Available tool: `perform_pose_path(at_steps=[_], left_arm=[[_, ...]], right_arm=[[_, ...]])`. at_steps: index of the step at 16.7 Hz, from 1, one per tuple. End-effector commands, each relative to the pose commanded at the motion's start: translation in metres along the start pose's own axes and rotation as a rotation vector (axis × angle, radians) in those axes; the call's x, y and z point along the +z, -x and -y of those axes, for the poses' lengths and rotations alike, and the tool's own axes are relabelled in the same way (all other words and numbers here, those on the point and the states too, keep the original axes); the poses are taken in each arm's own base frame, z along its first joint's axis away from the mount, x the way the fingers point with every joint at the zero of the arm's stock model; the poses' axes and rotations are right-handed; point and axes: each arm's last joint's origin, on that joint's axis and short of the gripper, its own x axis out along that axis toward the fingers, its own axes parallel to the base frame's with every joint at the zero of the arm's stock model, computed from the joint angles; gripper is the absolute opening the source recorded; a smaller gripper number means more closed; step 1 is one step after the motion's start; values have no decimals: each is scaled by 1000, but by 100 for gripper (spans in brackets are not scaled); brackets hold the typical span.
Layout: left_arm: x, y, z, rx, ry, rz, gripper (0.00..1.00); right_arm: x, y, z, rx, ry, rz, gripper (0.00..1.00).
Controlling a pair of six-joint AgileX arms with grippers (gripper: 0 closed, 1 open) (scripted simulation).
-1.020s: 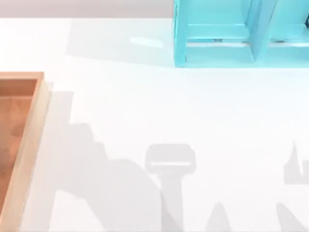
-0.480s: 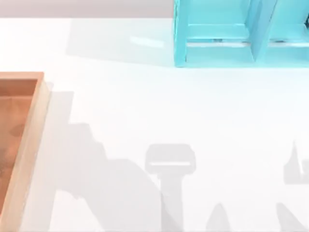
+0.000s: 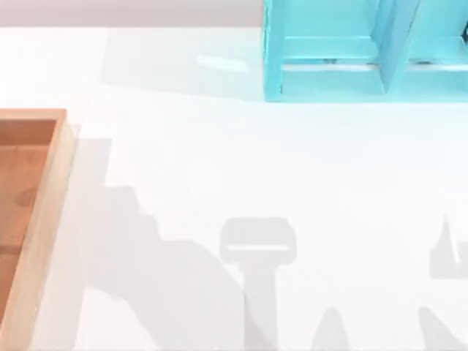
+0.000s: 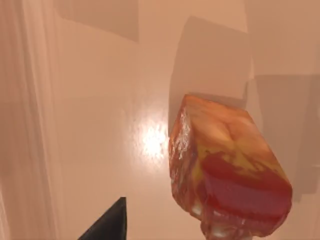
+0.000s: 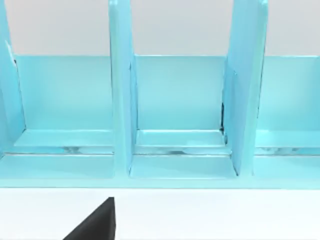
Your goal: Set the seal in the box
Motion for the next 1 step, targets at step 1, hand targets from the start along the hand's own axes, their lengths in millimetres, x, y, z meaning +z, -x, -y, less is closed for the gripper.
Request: perform_pose_path(at_steps=[1], left_arm=[[0, 0, 0, 0, 0, 0, 100]], right_arm=[[0, 0, 0, 0, 0, 0, 100]])
